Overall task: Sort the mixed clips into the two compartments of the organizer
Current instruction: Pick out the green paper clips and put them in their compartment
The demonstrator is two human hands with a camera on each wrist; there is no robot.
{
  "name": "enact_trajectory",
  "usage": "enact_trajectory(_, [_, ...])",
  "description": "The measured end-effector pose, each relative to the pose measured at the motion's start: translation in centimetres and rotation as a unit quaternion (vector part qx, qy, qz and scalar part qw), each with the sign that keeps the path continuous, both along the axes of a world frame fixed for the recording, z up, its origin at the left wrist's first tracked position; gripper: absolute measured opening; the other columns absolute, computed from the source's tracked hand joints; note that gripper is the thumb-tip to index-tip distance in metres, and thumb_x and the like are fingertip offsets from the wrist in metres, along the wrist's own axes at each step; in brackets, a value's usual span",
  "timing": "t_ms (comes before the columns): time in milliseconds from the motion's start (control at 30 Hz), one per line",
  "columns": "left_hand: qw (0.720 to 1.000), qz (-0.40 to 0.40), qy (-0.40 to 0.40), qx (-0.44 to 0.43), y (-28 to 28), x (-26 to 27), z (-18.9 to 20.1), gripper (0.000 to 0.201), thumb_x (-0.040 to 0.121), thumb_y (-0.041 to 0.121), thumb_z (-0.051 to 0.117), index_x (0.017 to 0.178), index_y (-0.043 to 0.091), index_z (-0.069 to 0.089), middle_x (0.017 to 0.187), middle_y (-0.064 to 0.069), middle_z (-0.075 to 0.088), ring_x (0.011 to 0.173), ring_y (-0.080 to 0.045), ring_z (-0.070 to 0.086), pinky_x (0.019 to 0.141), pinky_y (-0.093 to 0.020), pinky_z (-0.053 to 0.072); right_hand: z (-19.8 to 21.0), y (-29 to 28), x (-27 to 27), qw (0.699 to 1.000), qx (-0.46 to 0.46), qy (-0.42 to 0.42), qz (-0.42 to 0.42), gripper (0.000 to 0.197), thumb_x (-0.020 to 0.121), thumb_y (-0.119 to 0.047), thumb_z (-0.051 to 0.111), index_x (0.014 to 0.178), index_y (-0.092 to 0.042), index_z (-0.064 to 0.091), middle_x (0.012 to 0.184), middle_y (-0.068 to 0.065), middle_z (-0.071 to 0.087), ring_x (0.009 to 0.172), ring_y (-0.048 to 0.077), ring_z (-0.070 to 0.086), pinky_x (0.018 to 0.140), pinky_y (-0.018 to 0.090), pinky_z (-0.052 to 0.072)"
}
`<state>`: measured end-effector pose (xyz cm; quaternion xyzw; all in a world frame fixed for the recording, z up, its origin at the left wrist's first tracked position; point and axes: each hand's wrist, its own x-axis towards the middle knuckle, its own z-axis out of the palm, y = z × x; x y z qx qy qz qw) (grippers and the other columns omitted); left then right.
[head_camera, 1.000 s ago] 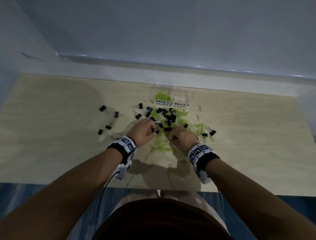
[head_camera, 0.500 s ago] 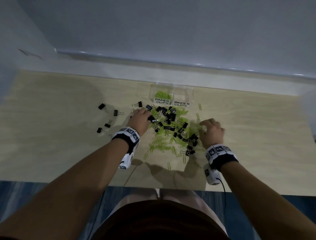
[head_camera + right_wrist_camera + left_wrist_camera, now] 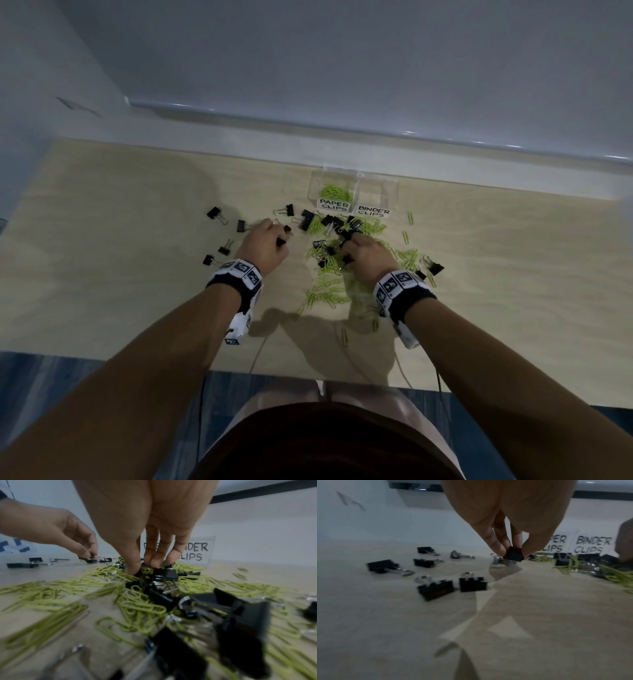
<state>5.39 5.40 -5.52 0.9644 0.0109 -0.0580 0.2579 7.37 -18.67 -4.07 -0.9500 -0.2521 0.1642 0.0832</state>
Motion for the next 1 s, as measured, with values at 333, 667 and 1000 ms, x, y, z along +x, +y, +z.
enact_trajectory(333, [0.996,-0.081,0.023,0.012,-2.8,0.0,1.0,0.031,0.087,0.014,0.051,0.117,0.01,0.057,0.122,-0.008,0.049,0.114,-0.026,0.044,0.099,-0.04,0.042,0.9,-3.1,-1.3,0.991,0.134,-0.023,-0.018,0.008,0.079,-0.008,0.066,0.084,-0.01,0.059,0.081,0.004,0.062,0.073,0.024,0.057,0.062,0.029,0.045])
enact_trajectory(667, [0.971,-0.22,0.083,0.042,-5.8,2.1,0.5,0.06,0.081,-0.011,0.05,0.132,0.021,0.048,0.142,0.0,0.043,0.128,-0.025,0.033,0.103,-0.037,0.033,0.1,-13.3,-3.1,0.899,0.147,-0.049,-0.41,0.016,0.079,-0.023,0.071,0.086,-0.013,0.061,0.085,0.008,0.069,0.082,0.029,0.063,0.071,0.039,0.054])
enact_trajectory(1000, [0.983,-0.165,0.076,0.005,-4.4,1.8,0.1,0.02,0.086,0.013,0.061,0.106,0.011,0.056,0.117,-0.005,0.052,0.11,-0.023,0.048,0.091,-0.039,0.044,1.0,-3.6,-1.5,0.985,0.086,-0.08,-0.124,0.023,0.081,-0.014,0.063,0.101,-0.024,0.066,0.103,-0.002,0.06,0.098,0.021,0.053,0.092,0.043,0.041])
